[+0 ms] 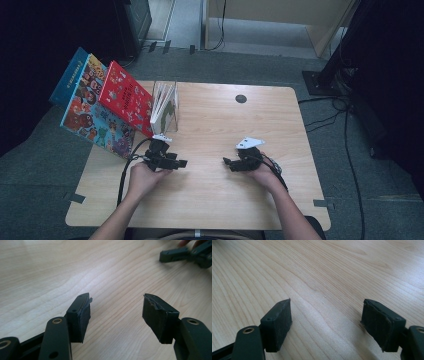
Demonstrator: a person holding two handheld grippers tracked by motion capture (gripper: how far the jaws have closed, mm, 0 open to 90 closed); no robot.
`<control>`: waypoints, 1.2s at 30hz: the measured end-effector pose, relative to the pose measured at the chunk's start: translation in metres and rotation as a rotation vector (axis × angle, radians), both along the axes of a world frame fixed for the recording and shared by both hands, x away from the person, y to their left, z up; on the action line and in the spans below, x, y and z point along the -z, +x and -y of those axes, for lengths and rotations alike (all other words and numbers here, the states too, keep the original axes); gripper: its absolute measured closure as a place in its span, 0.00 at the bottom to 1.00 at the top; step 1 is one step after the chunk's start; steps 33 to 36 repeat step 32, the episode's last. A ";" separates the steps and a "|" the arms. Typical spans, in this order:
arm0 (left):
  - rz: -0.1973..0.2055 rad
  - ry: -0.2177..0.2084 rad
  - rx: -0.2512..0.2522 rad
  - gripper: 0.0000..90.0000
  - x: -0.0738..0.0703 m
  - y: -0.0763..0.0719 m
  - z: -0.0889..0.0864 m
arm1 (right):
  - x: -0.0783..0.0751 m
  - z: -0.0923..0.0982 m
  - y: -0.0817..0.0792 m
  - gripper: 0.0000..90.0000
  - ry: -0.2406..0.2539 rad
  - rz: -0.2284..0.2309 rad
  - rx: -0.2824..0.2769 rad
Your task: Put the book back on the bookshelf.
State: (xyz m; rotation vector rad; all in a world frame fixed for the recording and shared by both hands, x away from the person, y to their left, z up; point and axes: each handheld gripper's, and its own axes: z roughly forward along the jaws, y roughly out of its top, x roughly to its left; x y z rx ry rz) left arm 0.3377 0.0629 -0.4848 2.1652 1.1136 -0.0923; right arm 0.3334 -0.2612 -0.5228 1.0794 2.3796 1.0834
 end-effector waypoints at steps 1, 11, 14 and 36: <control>0.001 0.000 0.003 0.44 0.002 0.000 0.001 | 0.000 0.000 0.000 0.26 -0.001 0.002 -0.002; 0.065 -0.019 0.012 0.44 0.018 0.006 0.006 | 0.000 0.000 0.000 0.26 -0.001 0.002 -0.003; 0.098 -0.021 0.025 0.43 0.020 0.004 0.008 | 0.000 0.000 0.000 0.26 -0.002 0.002 -0.002; 0.209 -0.048 0.063 0.38 0.028 -0.004 0.006 | 0.000 -0.001 0.000 0.25 -0.003 0.000 -0.004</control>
